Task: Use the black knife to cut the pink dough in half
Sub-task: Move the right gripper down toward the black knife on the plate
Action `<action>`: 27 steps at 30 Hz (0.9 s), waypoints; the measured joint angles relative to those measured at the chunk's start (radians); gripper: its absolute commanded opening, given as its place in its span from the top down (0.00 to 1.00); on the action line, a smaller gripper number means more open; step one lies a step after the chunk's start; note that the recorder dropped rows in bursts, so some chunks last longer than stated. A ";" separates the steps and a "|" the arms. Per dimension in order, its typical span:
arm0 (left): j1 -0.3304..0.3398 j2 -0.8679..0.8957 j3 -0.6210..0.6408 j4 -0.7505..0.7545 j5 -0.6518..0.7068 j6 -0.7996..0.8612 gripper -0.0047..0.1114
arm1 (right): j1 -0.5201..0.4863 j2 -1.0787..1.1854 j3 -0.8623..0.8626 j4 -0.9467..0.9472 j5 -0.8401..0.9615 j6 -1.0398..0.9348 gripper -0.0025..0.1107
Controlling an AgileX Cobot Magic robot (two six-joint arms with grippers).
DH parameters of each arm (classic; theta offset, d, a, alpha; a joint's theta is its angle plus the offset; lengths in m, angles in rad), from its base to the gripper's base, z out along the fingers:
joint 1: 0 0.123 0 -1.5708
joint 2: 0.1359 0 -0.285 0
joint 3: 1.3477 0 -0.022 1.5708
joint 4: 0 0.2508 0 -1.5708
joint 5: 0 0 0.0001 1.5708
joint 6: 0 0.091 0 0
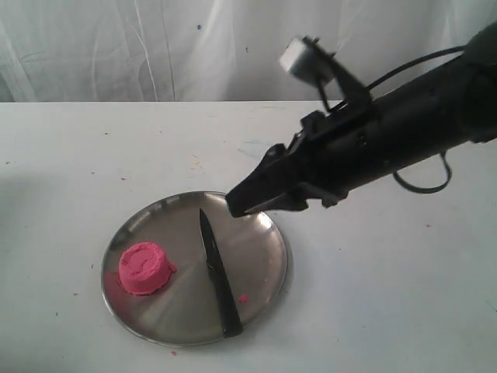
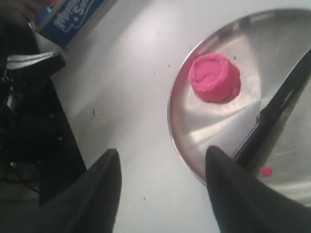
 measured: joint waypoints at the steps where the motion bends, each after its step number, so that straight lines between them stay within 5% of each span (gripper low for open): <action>1: 0.000 0.000 0.000 0.000 0.000 0.000 0.96 | 0.014 0.020 0.000 -0.005 -0.009 0.000 0.53; 27: 0.000 0.000 0.000 0.000 -0.002 0.000 0.96 | 0.043 0.402 -0.025 -0.028 -0.127 -0.037 0.53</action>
